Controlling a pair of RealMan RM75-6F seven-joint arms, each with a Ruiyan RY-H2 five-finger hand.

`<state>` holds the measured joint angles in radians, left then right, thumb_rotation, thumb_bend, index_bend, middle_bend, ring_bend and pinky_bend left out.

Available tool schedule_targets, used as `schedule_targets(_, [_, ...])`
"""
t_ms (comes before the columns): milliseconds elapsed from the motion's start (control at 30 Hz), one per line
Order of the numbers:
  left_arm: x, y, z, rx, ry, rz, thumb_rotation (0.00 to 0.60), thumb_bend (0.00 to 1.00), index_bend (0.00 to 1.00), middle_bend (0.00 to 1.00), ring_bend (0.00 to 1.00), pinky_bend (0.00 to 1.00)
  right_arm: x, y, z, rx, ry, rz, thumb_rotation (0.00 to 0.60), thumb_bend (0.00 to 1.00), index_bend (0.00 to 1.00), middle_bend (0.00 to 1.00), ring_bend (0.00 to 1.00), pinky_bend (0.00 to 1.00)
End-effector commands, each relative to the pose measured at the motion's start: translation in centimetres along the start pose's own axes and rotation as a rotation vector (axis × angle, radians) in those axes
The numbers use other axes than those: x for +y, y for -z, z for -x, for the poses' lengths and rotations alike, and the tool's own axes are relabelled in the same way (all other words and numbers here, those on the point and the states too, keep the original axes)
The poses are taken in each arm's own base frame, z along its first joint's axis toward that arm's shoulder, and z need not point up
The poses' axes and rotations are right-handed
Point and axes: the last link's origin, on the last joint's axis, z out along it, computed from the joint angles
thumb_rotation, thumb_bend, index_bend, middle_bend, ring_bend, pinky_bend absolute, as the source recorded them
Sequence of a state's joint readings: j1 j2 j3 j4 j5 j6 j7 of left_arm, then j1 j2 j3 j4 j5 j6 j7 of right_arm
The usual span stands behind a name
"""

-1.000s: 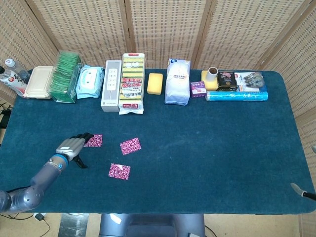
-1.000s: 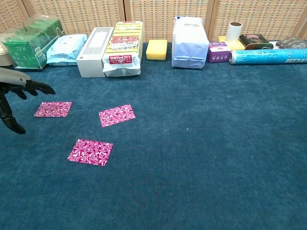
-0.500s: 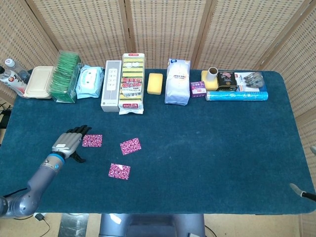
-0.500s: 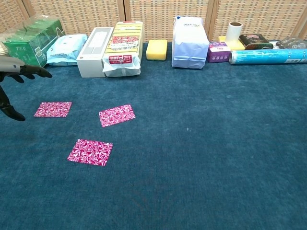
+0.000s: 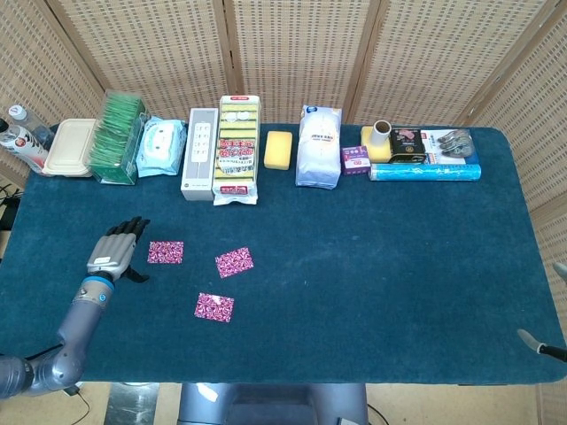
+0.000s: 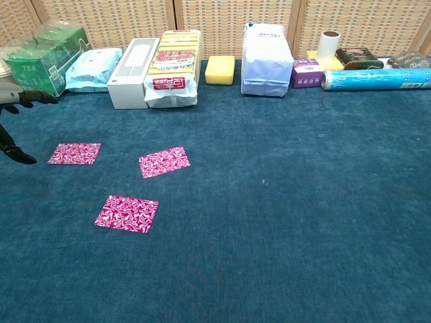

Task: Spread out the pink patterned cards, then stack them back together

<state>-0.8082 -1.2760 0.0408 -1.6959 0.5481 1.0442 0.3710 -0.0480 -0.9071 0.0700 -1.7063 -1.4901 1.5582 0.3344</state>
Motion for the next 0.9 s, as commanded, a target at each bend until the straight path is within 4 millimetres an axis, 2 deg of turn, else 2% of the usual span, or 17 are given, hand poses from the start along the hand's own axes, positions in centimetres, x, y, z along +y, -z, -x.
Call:
schedule_targets(33, [0.1,-0.4,0.2,0.003,0.016,-0.013,0.600,0.17,0.02,0.00,0.00,0.07,0.0,0.0,0.0,-0.002,0.000,-0.002,0.600,0.00,0.08,0.00,0.00,0.00])
schedule_targets(367, [1.8,-2.4,1.4,0.014,0.012,-0.040,0.600,0.18,0.11,0.00,0.00,0.07,0.0,-0.1,0.0,-0.004,-0.004,-0.001,0.600,0.00,0.08,0.00,0.00,0.00])
schedule_targets(900, [3.2,-2.7,2.5,0.018,-0.021,-0.048,0.600,0.18,0.14,0.00,0.00,0.07,0.1,0.0,-0.1,0.000,-0.011,-0.003,0.600,0.01,0.08,0.00,0.00,0.00])
